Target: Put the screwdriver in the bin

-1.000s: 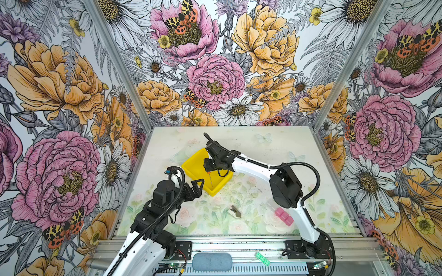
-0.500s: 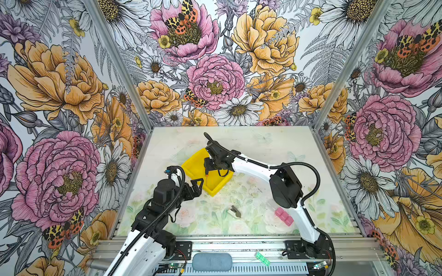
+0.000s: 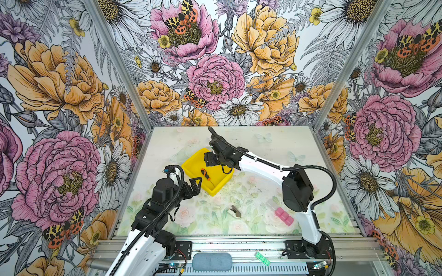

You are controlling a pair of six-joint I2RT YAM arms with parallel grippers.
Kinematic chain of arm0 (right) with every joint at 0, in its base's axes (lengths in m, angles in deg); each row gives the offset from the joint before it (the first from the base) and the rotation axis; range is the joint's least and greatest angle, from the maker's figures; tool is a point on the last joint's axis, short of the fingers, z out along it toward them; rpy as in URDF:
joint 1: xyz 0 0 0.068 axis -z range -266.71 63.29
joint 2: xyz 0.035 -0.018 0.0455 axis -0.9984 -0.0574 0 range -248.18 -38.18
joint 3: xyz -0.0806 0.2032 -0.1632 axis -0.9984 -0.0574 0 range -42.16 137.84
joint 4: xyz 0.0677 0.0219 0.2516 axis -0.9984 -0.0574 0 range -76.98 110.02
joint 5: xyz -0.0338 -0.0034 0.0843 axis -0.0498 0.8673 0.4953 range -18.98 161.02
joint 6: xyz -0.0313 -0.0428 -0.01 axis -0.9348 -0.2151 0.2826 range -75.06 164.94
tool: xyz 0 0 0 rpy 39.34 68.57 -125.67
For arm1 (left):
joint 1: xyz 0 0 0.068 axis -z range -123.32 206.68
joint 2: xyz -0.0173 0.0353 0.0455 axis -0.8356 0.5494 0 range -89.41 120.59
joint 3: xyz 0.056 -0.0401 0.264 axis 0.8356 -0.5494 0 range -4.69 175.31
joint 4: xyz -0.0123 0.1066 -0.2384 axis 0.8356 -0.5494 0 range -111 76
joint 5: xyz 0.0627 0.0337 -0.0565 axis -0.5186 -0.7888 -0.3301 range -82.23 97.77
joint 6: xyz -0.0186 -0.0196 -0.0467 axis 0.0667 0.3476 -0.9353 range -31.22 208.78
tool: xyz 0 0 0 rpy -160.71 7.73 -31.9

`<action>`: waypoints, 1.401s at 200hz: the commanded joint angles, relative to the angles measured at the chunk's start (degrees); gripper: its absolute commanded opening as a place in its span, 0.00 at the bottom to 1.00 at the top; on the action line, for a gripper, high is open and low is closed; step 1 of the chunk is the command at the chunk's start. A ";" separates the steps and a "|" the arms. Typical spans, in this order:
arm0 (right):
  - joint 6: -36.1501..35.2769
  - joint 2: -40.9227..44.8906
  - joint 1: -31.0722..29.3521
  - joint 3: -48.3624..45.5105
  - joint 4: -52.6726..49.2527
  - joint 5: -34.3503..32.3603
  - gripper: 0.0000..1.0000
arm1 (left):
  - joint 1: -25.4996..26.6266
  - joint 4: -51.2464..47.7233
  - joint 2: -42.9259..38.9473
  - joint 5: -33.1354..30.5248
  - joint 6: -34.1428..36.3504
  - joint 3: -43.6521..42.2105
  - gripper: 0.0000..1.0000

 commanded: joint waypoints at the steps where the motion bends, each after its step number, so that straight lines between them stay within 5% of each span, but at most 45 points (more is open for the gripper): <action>1: -1.79 8.75 1.39 -4.96 0.47 -6.62 0.87 | -0.81 2.06 -0.37 -6.23 1.56 0.31 0.99; 12: -2.15 13.05 1.96 -8.86 0.38 -9.60 0.99 | -0.96 2.31 -0.99 -11.10 1.53 0.65 0.99; 48: -4.01 29.93 4.99 -23.90 0.64 -25.72 1.00 | -5.25 7.18 -0.58 -15.69 5.56 -0.37 0.99; 68: -4.66 37.82 10.16 -31.92 1.50 -25.54 0.99 | -7.89 12.61 0.87 -22.17 2.52 -3.57 0.99; 107: -3.21 49.56 21.12 -46.69 4.43 -34.80 0.99 | -9.88 37.31 5.04 -17.78 20.83 -12.95 0.99; 126: -4.44 54.27 28.00 -54.56 10.12 -32.61 0.99 | -10.75 43.29 11.96 -21.32 26.37 -13.15 0.99; 147: -9.54 58.99 36.18 -65.26 23.51 -22.14 0.99 | -14.23 50.14 20.67 -20.78 29.15 -13.03 0.99; 174: -22.34 59.68 37.82 -77.40 46.42 -15.21 1.00 | -18.12 62.08 31.27 -20.90 31.02 -13.79 0.99; 280: -28.99 35.95 47.39 -81.15 74.86 -1.29 1.00 | -23.11 86.97 55.35 -3.63 31.46 -12.34 0.99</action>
